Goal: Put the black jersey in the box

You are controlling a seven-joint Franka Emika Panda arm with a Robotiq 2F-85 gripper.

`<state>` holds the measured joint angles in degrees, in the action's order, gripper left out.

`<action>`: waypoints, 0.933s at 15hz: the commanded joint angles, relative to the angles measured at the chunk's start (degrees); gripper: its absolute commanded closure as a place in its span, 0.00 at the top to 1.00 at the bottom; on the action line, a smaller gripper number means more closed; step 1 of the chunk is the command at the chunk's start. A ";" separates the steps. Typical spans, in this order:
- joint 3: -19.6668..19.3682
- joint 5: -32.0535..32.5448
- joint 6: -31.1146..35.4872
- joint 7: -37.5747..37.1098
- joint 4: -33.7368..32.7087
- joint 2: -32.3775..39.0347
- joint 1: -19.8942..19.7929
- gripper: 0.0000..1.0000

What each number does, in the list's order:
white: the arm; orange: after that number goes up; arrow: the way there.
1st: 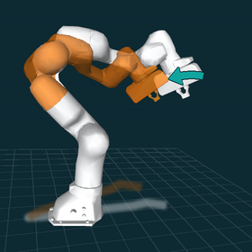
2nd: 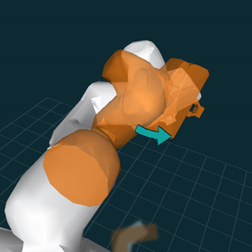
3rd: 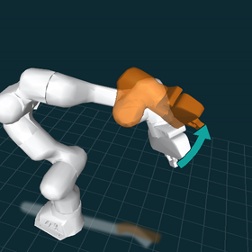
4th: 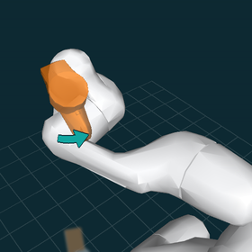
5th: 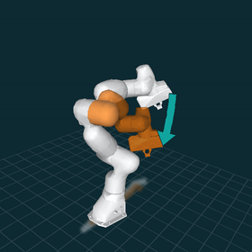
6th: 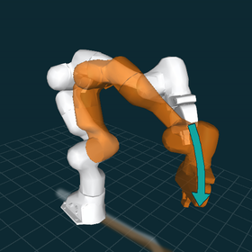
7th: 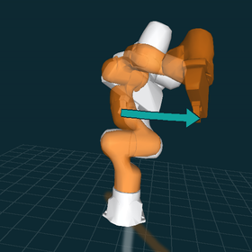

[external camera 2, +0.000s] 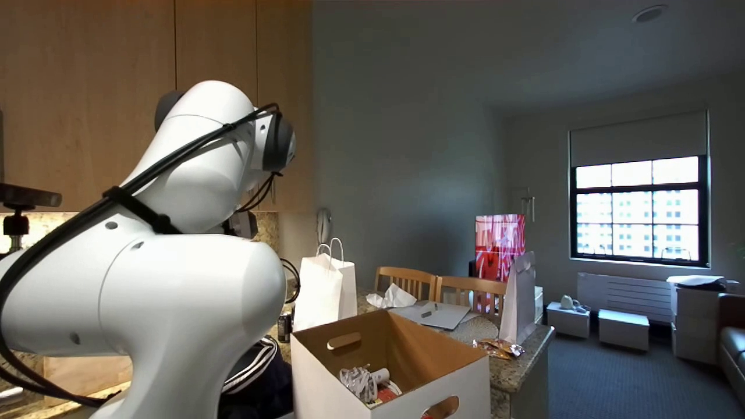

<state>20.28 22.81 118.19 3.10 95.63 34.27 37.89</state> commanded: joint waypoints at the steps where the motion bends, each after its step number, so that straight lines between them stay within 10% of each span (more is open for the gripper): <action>1: -2.43 0.95 -3.32 5.59 -11.60 9.89 3.68 1.00; 14: -7.25 -2.94 -16.35 18.93 -36.91 32.72 8.36 1.00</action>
<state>12.64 21.75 107.41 16.52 64.67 62.91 46.00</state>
